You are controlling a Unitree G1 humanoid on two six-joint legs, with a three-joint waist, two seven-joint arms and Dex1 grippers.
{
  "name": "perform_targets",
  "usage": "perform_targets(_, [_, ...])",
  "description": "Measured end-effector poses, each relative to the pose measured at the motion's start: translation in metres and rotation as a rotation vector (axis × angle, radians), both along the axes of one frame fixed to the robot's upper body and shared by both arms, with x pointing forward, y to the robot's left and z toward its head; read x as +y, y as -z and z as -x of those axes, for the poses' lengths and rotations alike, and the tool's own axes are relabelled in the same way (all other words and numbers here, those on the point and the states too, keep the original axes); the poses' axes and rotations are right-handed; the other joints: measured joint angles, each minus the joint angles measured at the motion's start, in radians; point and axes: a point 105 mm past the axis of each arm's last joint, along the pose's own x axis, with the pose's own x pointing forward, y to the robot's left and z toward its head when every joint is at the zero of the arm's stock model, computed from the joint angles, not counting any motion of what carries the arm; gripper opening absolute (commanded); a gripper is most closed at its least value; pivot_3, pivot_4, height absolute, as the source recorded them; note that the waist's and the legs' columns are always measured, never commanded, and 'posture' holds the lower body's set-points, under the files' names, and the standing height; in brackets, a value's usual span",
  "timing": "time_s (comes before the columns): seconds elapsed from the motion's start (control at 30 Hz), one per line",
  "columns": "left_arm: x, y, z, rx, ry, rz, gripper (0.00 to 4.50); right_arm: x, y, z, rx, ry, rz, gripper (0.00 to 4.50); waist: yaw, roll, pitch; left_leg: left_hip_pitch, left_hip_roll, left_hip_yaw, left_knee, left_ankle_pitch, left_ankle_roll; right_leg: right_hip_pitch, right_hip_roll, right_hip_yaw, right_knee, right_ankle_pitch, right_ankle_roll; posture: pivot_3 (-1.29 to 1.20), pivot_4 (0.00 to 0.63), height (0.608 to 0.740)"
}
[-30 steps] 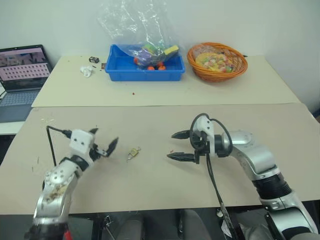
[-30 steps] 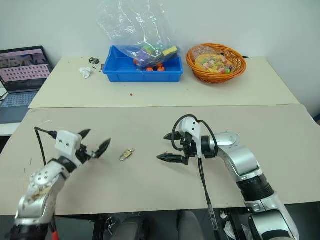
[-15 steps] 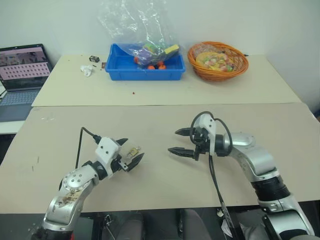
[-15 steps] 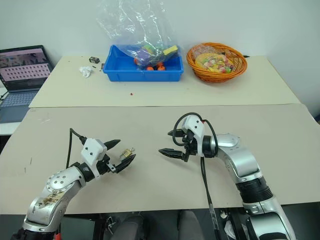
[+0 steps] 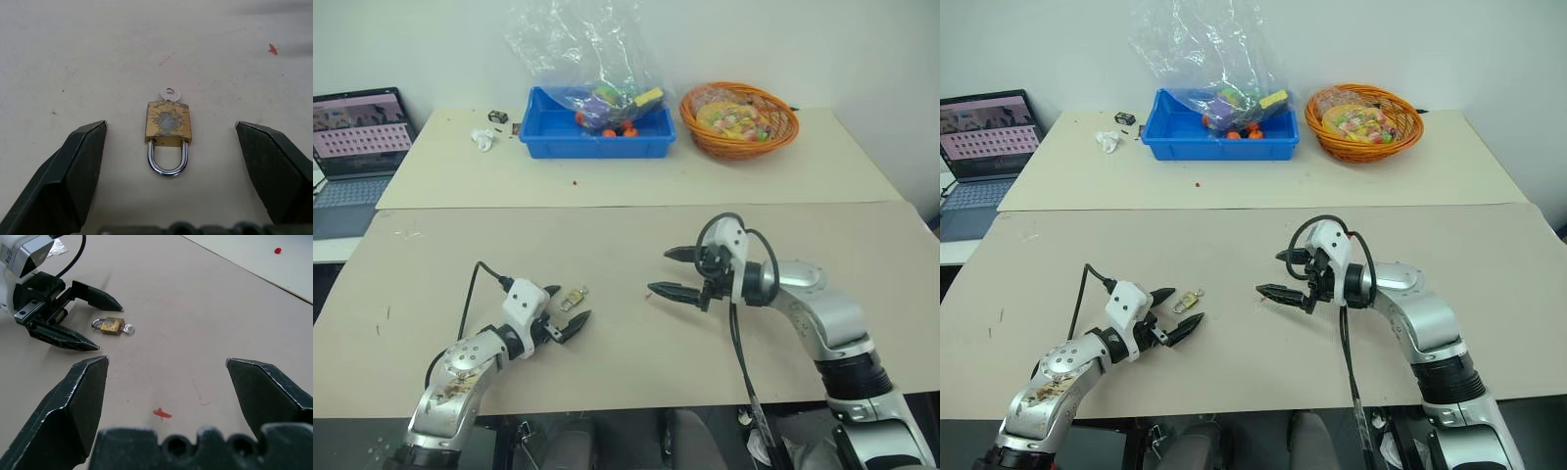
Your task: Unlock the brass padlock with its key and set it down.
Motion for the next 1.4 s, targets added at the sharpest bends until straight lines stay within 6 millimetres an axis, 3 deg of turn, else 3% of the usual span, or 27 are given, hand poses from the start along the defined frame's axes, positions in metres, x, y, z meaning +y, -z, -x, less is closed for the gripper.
perform_targets(0.17, [0.000, 0.000, -0.002, 0.021, -0.008, 0.016, 4.46, 0.000, -0.001, -0.001, -0.001, 0.008, -0.009, 4.50, 0.000, 0.003, -0.002, 0.001, 0.000, 0.000, 0.000, 0.000, 0.000, 0.001, 0.000, 0.000, 0.000, 0.000, 0.000, 0.00, 0.150, 0.728])
perform_targets(0.27, [0.000, -0.001, -0.004, 0.030, -0.016, 0.026, 3.80, 0.001, -0.001, 0.000, -0.002, 0.006, -0.013, 4.50, 0.000, 0.003, -0.002, 0.002, 0.000, 0.000, 0.000, 0.000, 0.000, 0.002, 0.000, 0.000, 0.000, 0.000, 0.000, 0.00, 0.150, 0.728])
perform_targets(0.53, [-0.001, -0.001, -0.006, 0.054, -0.018, 0.038, 0.89, 0.004, -0.007, 0.000, -0.011, 0.008, -0.049, 4.50, 0.001, 0.003, -0.002, 0.002, 0.000, 0.000, 0.000, 0.000, 0.000, 0.002, 0.000, 0.000, 0.000, 0.000, 0.000, 0.00, 0.150, 0.728])
perform_targets(0.9, [-0.002, -0.005, -0.007, 0.020, -0.022, -0.034, 0.83, 0.003, -0.009, -0.001, -0.016, 0.026, -0.059, 4.50, 0.001, 0.003, -0.002, 0.001, 0.000, 0.000, 0.000, 0.000, 0.000, 0.001, 0.000, 0.000, 0.000, 0.000, 0.000, 0.00, 0.150, 0.728])
perform_targets(1.03, [-0.002, -0.048, -0.012, -0.341, 0.084, -0.407, 0.83, 0.004, -0.005, 0.000, -0.009, 0.012, -0.035, 4.50, 0.002, 0.003, -0.002, 0.000, 0.000, 0.000, 0.000, 0.000, -0.001, 0.000, 0.000, 0.001, 0.000, 0.000, -0.001, 0.00, 0.150, 0.728])
perform_targets(1.07, [-0.008, -0.076, -0.012, -0.564, 0.139, -0.569, 0.83, 0.007, -0.007, 0.001, -0.010, -0.014, -0.031, 4.50, 0.003, 0.003, -0.002, 0.000, 0.000, 0.001, 0.000, 0.000, 0.000, 0.001, -0.001, 0.001, 0.000, 0.000, -0.001, 0.00, 0.150, 0.728])
perform_targets(1.17, [-0.020, -0.081, -0.003, -0.755, 0.254, -0.767, 0.83, 0.010, -0.013, 0.000, -0.011, -0.055, -0.026, 4.50, -0.002, 0.003, -0.002, -0.001, 0.000, 0.001, 0.000, 0.000, 0.000, 0.000, -0.001, 0.001, 0.000, 0.000, 0.000, 0.00, 0.150, 0.728])
perform_targets(1.4, [-0.035, -0.089, -0.001, -0.922, 0.286, -0.778, 0.83, 0.027, -0.033, -0.013, 0.080, -0.103, -0.139, 4.50, 0.000, 0.003, -0.002, -0.001, 0.000, 0.001, 0.000, 0.000, 0.000, -0.001, 0.000, 0.000, 0.001, 0.000, 0.000, 0.00, 0.150, 0.728])
